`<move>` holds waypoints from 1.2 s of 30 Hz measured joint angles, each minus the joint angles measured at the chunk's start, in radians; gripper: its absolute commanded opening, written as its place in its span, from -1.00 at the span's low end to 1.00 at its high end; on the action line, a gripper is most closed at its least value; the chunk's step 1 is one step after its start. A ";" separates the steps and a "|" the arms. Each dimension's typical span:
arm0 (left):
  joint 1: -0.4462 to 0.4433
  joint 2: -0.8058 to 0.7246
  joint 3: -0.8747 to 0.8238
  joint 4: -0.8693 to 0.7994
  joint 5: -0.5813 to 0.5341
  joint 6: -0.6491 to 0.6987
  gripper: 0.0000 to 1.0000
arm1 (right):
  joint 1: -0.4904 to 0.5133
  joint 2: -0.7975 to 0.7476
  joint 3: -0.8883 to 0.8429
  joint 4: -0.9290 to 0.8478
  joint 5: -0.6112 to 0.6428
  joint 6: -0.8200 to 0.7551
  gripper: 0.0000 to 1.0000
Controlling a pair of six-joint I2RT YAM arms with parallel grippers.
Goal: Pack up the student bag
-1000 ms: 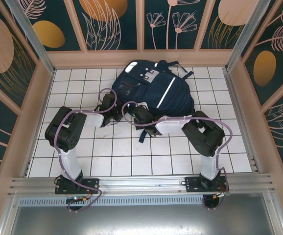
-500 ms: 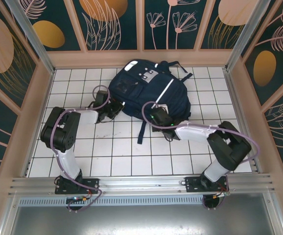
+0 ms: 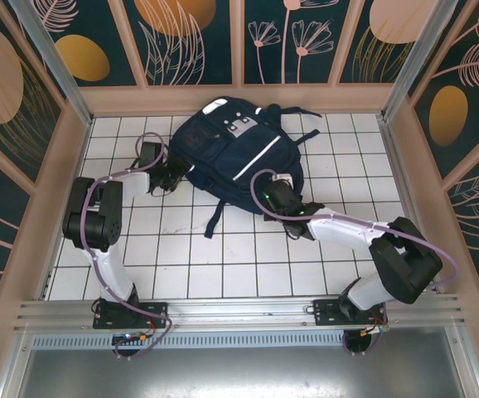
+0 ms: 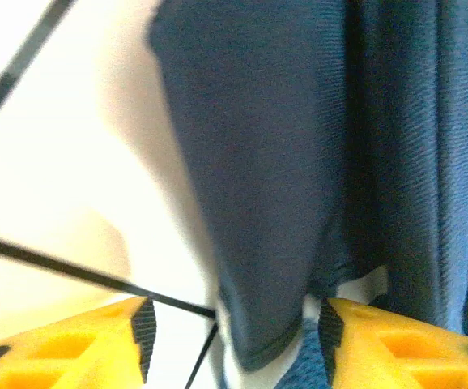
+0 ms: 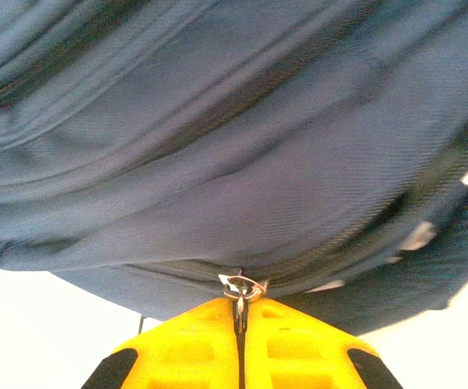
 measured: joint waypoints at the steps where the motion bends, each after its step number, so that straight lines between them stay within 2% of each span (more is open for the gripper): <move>1: -0.002 -0.018 -0.017 -0.005 0.000 -0.010 0.22 | 0.018 0.017 0.014 -0.001 0.000 0.000 -1.00; 5: -0.077 -0.125 -0.094 -0.018 0.005 -0.064 0.21 | 0.085 0.082 0.072 -0.001 -0.001 0.002 -1.00; 8: -0.186 -0.203 -0.163 0.028 0.028 -0.145 0.19 | 0.111 0.109 0.098 0.001 -0.001 0.002 -1.00; 13: -0.341 -0.220 -0.203 0.142 0.061 -0.282 0.20 | 0.117 0.114 0.101 0.005 -0.004 0.003 -1.00; 22: -0.431 -0.127 -0.184 0.291 0.039 -0.443 0.22 | 0.117 0.109 0.098 0.004 0.005 0.008 -1.00; 26: -0.457 -0.106 -0.184 0.317 0.010 -0.499 0.04 | 0.117 0.105 0.098 0.000 0.015 0.015 -1.00; 27: -0.460 -0.105 -0.184 0.321 0.002 -0.508 -0.06 | 0.117 0.105 0.098 0.000 0.016 0.018 -1.00; 28: -0.464 -0.104 -0.184 0.328 -0.002 -0.519 -0.25 | 0.117 0.105 0.098 0.000 0.016 0.019 -1.00; 31: -0.472 -0.098 -0.184 0.350 -0.016 -0.547 -0.99 | 0.117 0.100 0.098 0.000 0.019 0.022 -1.00; 36: -0.473 -0.101 -0.184 0.332 -0.044 -0.549 -1.00 | 0.116 0.096 0.096 0.001 0.033 0.022 -1.00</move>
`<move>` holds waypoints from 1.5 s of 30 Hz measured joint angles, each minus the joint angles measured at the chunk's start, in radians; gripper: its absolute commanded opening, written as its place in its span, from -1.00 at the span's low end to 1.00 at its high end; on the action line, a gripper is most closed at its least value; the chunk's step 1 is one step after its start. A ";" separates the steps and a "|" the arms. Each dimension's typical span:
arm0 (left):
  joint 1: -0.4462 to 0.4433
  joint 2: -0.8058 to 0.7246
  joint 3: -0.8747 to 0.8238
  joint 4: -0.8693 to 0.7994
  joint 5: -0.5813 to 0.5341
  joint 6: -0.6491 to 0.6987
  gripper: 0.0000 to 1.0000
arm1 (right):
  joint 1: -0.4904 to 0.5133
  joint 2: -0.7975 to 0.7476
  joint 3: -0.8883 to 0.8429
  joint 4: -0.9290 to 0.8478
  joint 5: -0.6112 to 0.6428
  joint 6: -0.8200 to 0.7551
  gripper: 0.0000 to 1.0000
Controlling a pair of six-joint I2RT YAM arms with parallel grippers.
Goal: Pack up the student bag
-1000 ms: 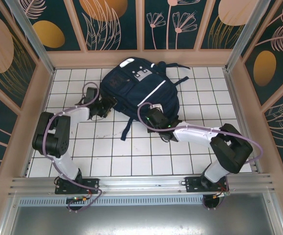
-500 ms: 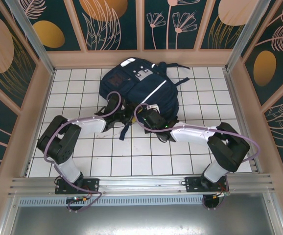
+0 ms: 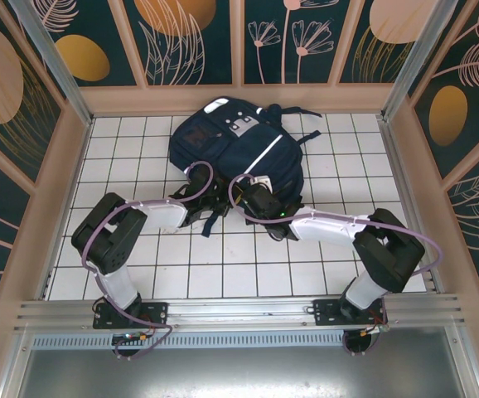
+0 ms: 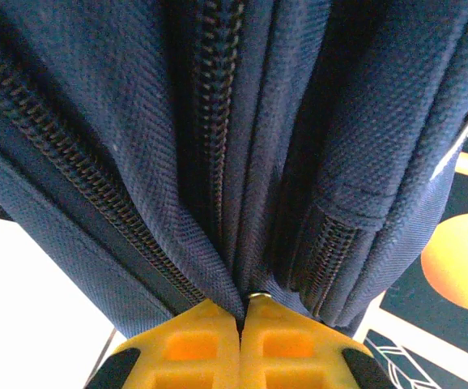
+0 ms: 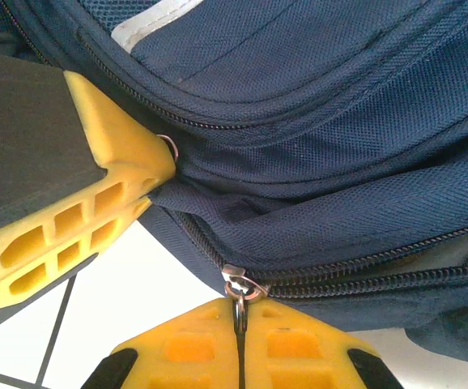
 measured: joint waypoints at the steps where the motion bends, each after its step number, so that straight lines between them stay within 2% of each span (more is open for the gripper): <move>1: 0.000 -0.005 0.000 -0.008 -0.006 0.002 -1.00 | -0.001 -0.004 -0.005 0.001 0.001 0.000 -1.00; 7: 0.003 -0.126 -0.041 -0.133 -0.100 0.026 -1.00 | -0.047 -0.069 -0.053 0.004 -0.001 -0.005 -1.00; 10: 0.036 -0.199 -0.076 -0.204 -0.147 0.056 -1.00 | -0.086 -0.103 -0.076 0.007 -0.003 -0.016 -1.00; 16: 0.192 -0.294 -0.137 -0.294 -0.151 0.137 -1.00 | -0.143 -0.126 -0.097 0.018 -0.041 -0.050 -1.00; 20: 0.329 -0.314 -0.124 -0.357 -0.115 0.249 -1.00 | -0.138 -0.124 -0.092 0.042 -0.102 -0.070 -1.00; 23: 0.400 -0.308 -0.076 -0.429 -0.092 0.335 -1.00 | -0.119 -0.105 -0.063 0.051 -0.132 -0.077 -1.00; 24: 0.415 -0.302 -0.052 -0.454 -0.091 0.362 -0.77 | -0.113 -0.095 -0.050 0.051 -0.136 -0.080 -1.00; 25: 0.427 -0.296 -0.031 -0.476 -0.089 0.383 -0.40 | -0.106 -0.083 -0.037 0.052 -0.136 -0.083 -1.00; 26: 0.435 -0.293 -0.018 -0.486 -0.093 0.402 -0.14 | -0.101 -0.072 -0.026 0.052 -0.136 -0.084 -1.00; 27: 0.446 -0.293 -0.009 -0.488 -0.096 0.406 0.03 | -0.097 -0.060 -0.014 0.049 -0.134 -0.084 -1.00; 29: 0.465 -0.298 -0.003 -0.488 -0.093 0.403 0.14 | -0.096 -0.036 0.002 0.045 -0.127 -0.084 -1.00; 33: 0.431 -0.334 -0.024 -0.495 -0.054 0.357 0.15 | -0.090 -0.012 0.015 0.043 -0.115 -0.083 -1.00; 41: 0.172 -0.366 -0.052 -0.371 0.046 0.140 0.14 | -0.090 -0.007 0.016 0.045 -0.115 -0.084 -1.00; 45: 0.089 -0.325 -0.052 -0.276 0.069 0.010 0.14 | -0.090 -0.007 0.016 0.046 -0.115 -0.084 -1.00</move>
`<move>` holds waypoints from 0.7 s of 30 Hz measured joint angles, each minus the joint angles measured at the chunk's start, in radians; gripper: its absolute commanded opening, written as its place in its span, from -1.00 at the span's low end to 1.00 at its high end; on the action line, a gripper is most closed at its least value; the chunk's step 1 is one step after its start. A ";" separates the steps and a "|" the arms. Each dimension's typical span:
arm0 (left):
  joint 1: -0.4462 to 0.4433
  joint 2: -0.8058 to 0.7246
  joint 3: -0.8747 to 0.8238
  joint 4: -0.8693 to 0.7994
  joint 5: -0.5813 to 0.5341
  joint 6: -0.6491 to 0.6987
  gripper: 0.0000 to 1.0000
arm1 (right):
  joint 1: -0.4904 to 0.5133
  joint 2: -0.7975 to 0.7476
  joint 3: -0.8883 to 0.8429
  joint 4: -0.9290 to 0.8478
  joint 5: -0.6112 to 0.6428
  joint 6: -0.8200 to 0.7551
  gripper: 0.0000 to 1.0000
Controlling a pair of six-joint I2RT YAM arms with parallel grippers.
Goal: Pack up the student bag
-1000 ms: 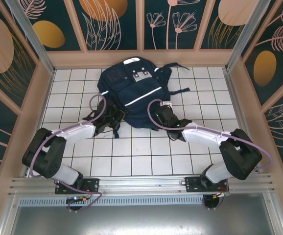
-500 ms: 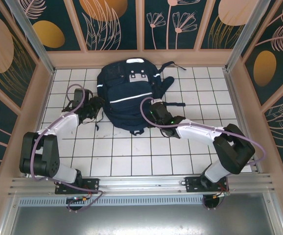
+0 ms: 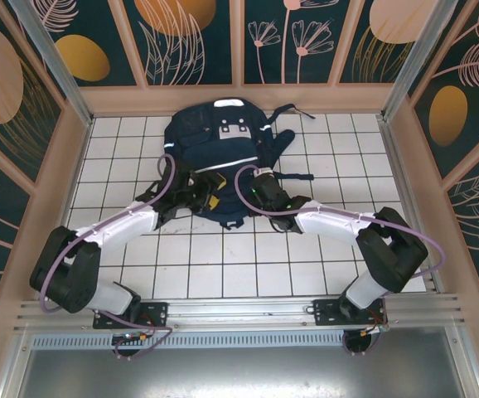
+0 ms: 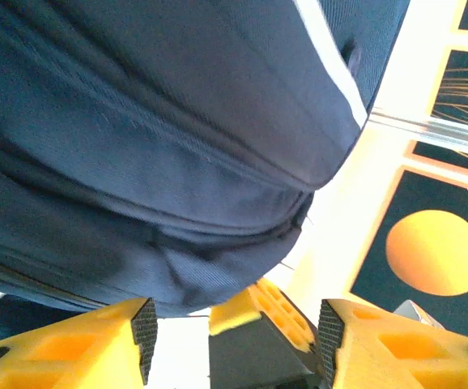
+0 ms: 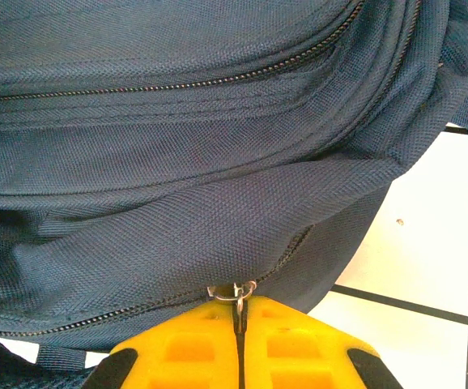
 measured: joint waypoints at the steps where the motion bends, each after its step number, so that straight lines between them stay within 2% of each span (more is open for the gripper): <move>1: -0.017 0.015 0.003 0.016 0.001 -0.025 0.15 | 0.000 0.000 0.000 0.000 0.000 0.000 -1.00; 8: -0.080 0.137 0.073 0.059 0.000 -0.122 0.15 | 0.000 0.000 0.000 0.003 0.000 0.000 -1.00; 15: -0.082 0.172 0.072 0.068 -0.010 -0.177 0.12 | 0.000 0.000 0.000 0.003 -0.001 0.000 -1.00; 21: -0.082 0.137 0.035 0.080 -0.037 -0.211 0.14 | 0.002 0.002 0.000 0.003 -0.001 0.000 -1.00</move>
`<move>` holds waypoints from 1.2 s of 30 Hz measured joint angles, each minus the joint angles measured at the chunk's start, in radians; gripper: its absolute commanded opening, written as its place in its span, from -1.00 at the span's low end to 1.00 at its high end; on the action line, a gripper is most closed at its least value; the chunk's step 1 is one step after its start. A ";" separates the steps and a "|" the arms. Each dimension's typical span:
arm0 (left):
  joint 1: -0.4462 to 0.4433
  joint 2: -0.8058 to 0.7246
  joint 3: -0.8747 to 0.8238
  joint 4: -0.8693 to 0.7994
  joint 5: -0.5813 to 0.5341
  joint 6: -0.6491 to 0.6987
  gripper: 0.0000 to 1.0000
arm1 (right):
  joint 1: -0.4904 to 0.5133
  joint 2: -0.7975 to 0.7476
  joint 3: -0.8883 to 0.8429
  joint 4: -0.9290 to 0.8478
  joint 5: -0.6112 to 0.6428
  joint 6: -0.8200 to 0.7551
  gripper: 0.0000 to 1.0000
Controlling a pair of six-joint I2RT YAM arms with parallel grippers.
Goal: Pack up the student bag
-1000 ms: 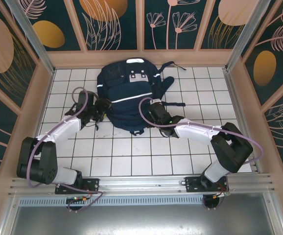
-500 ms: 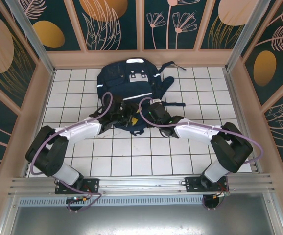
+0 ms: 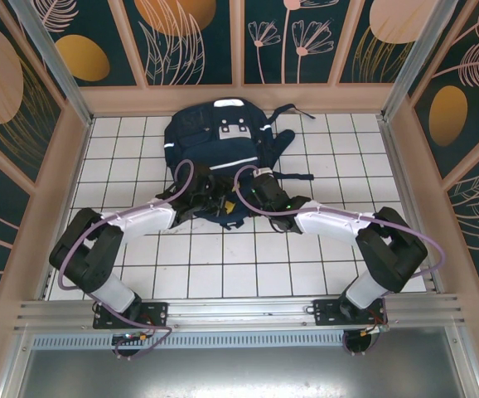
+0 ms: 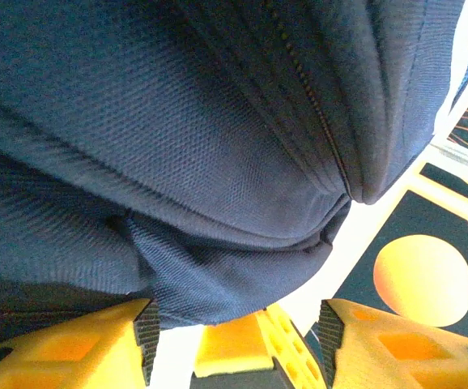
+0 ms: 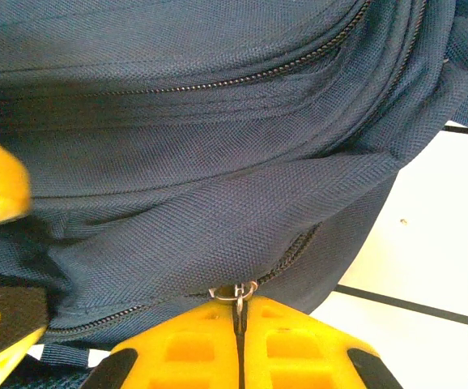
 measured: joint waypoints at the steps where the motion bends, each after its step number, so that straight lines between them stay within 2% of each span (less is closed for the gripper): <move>1: 0.000 -0.009 -0.003 -0.007 -0.003 -0.001 0.14 | 0.000 0.000 0.000 0.002 0.000 0.000 -1.00; 16: -0.019 -0.044 -0.049 -0.037 -0.003 -0.016 0.23 | 0.000 0.000 -0.006 0.018 0.003 0.002 -1.00; 21: -0.021 -0.026 -0.055 -0.017 -0.002 -0.027 0.16 | 0.005 0.000 -0.006 0.019 0.003 0.005 -1.00; 24: -0.021 0.016 -0.056 0.003 -0.003 -0.028 -0.13 | 0.009 0.000 -0.006 0.018 0.004 0.005 -1.00; 28: -0.021 0.043 -0.042 0.000 -0.023 -0.006 -0.94 | 0.011 0.000 -0.007 0.014 0.011 0.005 -1.00; 29: -0.021 0.042 -0.035 -0.006 -0.029 -0.002 -1.00 | 0.013 0.000 -0.008 0.014 0.011 0.004 -1.00; 36: 0.007 -0.028 -0.061 -0.066 -0.053 0.038 -1.00 | 0.010 -0.002 -0.014 0.022 0.018 0.005 -1.00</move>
